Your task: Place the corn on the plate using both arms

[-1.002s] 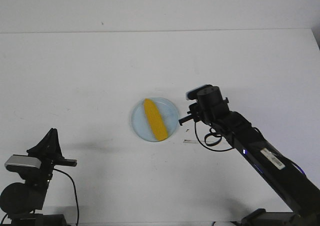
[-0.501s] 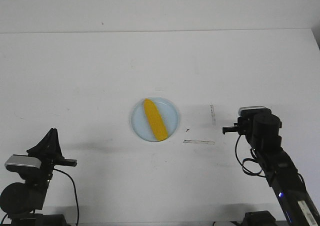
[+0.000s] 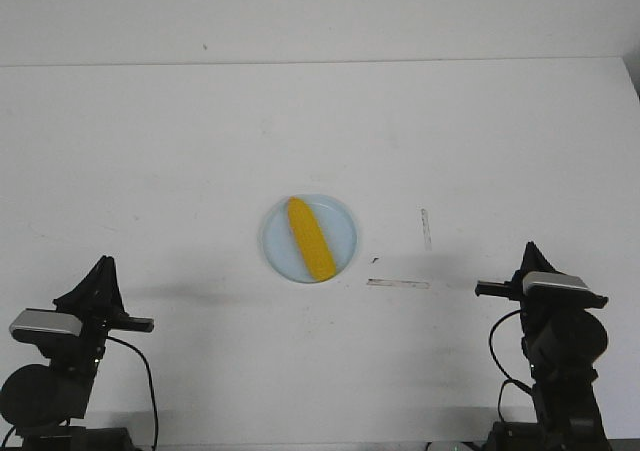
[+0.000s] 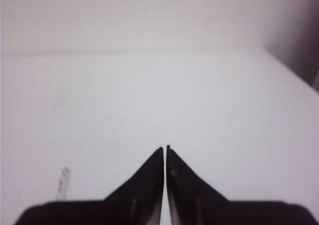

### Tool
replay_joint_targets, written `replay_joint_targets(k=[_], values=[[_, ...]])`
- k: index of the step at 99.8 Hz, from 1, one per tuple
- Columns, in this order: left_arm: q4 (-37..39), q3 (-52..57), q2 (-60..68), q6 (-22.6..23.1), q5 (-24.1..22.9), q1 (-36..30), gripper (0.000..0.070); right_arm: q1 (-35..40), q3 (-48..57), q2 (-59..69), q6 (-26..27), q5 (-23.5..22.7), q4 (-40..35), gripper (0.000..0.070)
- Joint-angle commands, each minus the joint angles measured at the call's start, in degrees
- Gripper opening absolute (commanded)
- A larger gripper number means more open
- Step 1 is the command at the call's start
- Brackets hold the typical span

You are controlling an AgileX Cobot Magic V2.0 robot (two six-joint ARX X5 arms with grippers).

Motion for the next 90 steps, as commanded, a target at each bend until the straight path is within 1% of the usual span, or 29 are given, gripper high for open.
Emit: replay_joint_targets(k=[1, 22, 41, 90], values=[[0.9, 0.5, -0.1, -0.5, 0.0, 0.1, 0.0001, 0.0, 0.0, -2.6, 1.2, 0.0, -0.6, 0.0011], [0.9, 0.5, -0.1, -0.5, 0.0, 0.1, 0.0001, 0.0, 0.0, -11.1, 1.2, 0.0, -0.9, 0.001], [0.9, 0.5, -0.1, -0.5, 0.0, 0.1, 0.0001, 0.0, 0.0, -15.4, 1.2, 0.0, -0.9, 0.0011], [0.9, 0.5, -0.1, -0.5, 0.0, 0.1, 0.0001, 0.0, 0.0, -16.8, 1.2, 0.0, -0.9, 0.0011]])
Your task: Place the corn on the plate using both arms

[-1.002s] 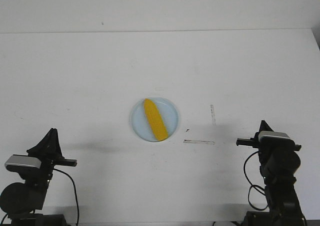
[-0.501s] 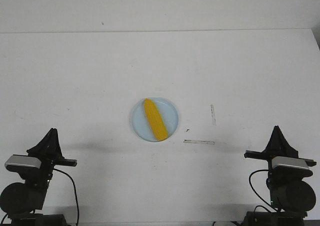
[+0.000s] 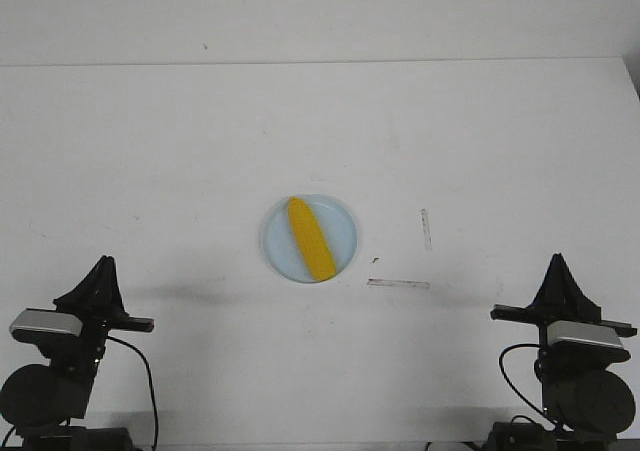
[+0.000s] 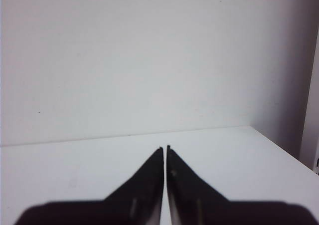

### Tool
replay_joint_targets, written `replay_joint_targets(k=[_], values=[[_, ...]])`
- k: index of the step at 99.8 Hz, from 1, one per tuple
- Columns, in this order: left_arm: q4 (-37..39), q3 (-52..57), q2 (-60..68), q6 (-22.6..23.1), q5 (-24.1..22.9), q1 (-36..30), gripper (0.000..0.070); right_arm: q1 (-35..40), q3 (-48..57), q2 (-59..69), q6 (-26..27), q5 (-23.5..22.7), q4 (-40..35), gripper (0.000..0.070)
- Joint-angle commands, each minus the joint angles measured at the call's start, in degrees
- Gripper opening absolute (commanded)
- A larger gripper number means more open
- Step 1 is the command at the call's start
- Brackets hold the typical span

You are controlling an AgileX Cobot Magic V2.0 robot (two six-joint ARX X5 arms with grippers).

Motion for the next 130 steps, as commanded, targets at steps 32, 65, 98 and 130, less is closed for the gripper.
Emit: replay_joint_targets(k=[32, 65, 98, 130], values=[[0.8, 0.5, -0.1, -0.5, -0.5, 0.2, 0.0001, 0.0, 0.0, -0.1, 0.7, 0.0, 0.5, 0.0011], [-0.4, -0.5, -1.7, -1.3, -4.6, -0.1, 0.0001, 0.0, 0.0, -0.1, 0.7, 0.0, 0.5, 0.0011], [-0.4, -10.3, -10.2, -3.1, -6.8, -0.8, 0.0001, 0.0, 0.0, -0.1, 0.7, 0.0, 0.5, 0.001], [8.6, -21.8, -13.3, -3.1, -6.8, -0.9, 0.0001, 0.0, 0.0, -0.1, 0.7, 0.0, 0.4, 0.0011]])
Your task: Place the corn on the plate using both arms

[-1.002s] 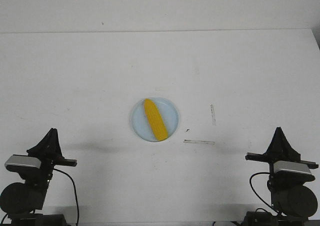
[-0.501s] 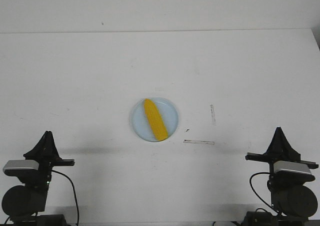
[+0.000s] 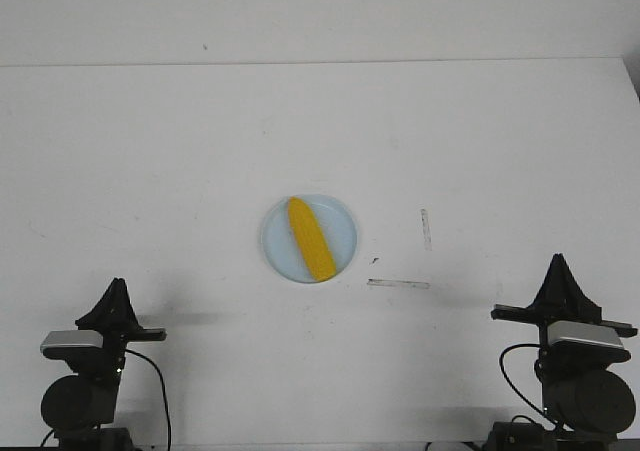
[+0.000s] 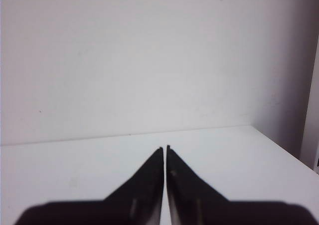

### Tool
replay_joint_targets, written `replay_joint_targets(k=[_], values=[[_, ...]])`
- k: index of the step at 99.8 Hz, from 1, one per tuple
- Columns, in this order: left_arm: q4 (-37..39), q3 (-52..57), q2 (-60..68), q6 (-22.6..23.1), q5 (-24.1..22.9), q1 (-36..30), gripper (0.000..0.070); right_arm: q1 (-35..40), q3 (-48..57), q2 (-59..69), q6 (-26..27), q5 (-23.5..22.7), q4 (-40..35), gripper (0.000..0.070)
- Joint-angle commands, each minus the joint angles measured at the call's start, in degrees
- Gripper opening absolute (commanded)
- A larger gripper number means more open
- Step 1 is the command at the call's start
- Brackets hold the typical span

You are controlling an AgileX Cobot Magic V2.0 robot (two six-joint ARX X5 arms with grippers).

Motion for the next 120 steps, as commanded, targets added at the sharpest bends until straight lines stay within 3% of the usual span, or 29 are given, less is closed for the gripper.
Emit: replay_joint_targets(k=[1, 120], values=[[1.7, -1.3, -0.2, -0.3, -0.1, 0.0, 0.0001, 0.0, 0.0, -0.1, 0.7, 0.0, 0.5, 0.0011], [0.8, -1.3, -0.1, -0.3, -0.1, 0.0, 0.0001, 0.0, 0.0, -0.1, 0.7, 0.0, 0.5, 0.0011]])
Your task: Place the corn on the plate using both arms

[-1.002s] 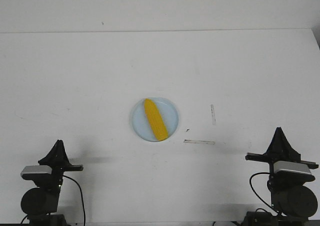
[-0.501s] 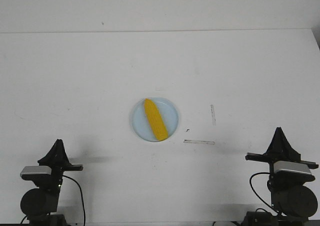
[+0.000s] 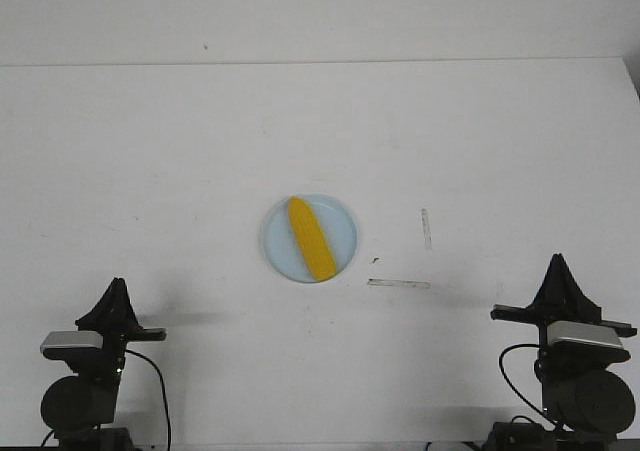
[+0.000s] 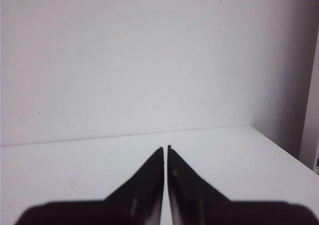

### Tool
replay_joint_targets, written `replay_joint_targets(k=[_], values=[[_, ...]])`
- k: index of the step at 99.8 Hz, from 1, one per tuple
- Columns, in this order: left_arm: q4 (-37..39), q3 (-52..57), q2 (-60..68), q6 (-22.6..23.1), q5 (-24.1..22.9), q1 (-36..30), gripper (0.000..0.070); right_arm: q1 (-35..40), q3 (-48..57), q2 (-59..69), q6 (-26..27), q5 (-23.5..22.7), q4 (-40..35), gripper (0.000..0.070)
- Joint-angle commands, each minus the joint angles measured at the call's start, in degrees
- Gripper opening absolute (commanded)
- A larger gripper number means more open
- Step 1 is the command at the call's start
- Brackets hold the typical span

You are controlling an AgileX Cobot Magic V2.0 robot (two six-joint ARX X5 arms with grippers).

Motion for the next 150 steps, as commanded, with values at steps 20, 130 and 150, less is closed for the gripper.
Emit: replay_joint_targets(k=[20, 130, 150], values=[[0.6, -1.2, -0.1, -0.3, -0.1, 0.0, 0.0001, 0.0, 0.0, -0.1, 0.7, 0.0, 0.5, 0.0011], [0.6, -1.2, -0.1, -0.3, -0.2, 0.0, 0.0001, 9.9, -21.8, -9.5, 0.3, -5.4, 9.4, 0.0011], [0.6, -1.2, -0.1, -0.3, -0.1, 0.0, 0.0001, 9.9, -23.2, -10.5, 0.5, -6.4, 9.5, 0.0011]])
